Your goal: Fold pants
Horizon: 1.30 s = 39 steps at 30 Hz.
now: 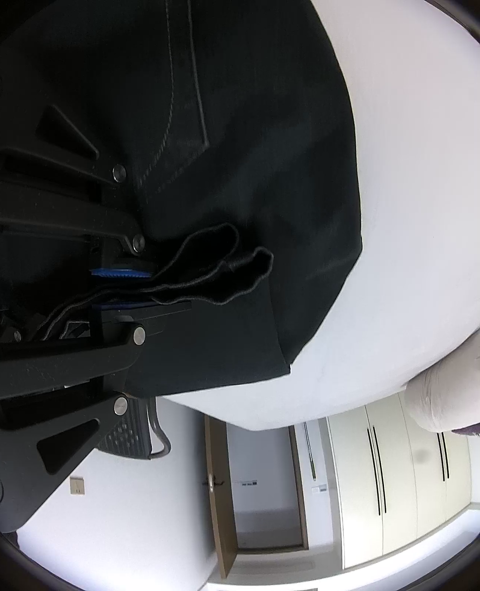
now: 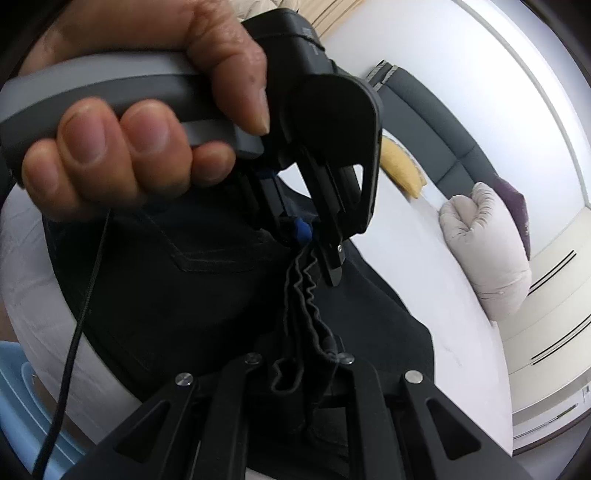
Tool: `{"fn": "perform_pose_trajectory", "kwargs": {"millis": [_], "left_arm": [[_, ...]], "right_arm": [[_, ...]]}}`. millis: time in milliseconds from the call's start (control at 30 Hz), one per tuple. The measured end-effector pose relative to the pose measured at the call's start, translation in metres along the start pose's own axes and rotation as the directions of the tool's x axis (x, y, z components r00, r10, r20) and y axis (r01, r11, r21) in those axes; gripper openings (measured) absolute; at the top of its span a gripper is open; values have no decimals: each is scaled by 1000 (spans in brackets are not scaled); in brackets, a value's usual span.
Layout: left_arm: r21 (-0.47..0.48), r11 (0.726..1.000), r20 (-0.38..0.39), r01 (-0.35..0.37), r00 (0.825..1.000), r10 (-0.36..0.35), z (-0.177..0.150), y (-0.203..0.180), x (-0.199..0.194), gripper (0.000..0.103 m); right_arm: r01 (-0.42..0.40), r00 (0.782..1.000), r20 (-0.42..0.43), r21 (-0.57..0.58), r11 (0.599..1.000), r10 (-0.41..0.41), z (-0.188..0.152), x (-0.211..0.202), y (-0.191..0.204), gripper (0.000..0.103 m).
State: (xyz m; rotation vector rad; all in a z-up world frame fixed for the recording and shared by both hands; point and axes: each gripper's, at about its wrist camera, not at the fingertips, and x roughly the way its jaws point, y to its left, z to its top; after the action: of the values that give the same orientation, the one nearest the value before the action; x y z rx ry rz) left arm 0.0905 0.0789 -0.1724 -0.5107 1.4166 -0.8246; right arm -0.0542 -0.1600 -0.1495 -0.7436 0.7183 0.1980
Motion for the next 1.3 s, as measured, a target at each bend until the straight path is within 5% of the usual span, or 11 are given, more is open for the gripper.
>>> {"fn": "perform_pose_trajectory", "kwargs": {"millis": [467, 567, 633, 700, 767, 900, 967, 1100, 1167, 1233, 1300], "left_arm": [[-8, 998, 27, -59, 998, 59, 6, -5, 24, 9], [21, 993, 62, -115, 992, 113, 2, -20, 15, 9], [16, 980, 102, -200, 975, 198, -1, -22, 1, 9], [16, 961, 147, -276, 951, 271, -3, -26, -12, 9], [42, 954, 196, -296, 939, 283, -6, -43, -24, 9], [200, 904, 243, -377, 913, 326, -22, -96, -4, 9], [269, 876, 233, -400, 910, 344, -31, -115, 18, 9], [313, 836, 172, -451, 892, 417, -42, -119, 67, 9], [307, 828, 153, -470, 883, 445, -45, -110, 84, 9], [315, 822, 169, -475, 880, 444, -48, -109, 87, 9], [326, 811, 172, -486, 874, 455, -50, -114, 92, 9]], "right_arm": [[-93, 995, -42, 63, 994, 96, 0, 21, -7, 15], [-135, 989, -43, 105, 985, 140, -4, 13, -19, 35], [-197, 979, -26, 169, 966, 205, -11, 2, -34, 67], [-284, 956, 0, 237, 929, 293, -19, -8, -51, 68], [-384, 916, 25, 343, 857, 401, -28, -15, -79, 55], [-500, 834, 105, 560, 660, 542, -60, -11, -151, 8], [-555, 785, 195, 644, 527, 588, -77, -1, -196, 8], [-675, 634, 339, 682, 283, 695, -97, 37, -255, 8], [-659, 615, 352, 721, 215, 706, -105, 70, -272, 9], [-667, 551, 397, 738, 102, 734, -111, 106, -284, 9], [-657, 540, 411, 752, 62, 735, -112, 131, -289, 9]]}}
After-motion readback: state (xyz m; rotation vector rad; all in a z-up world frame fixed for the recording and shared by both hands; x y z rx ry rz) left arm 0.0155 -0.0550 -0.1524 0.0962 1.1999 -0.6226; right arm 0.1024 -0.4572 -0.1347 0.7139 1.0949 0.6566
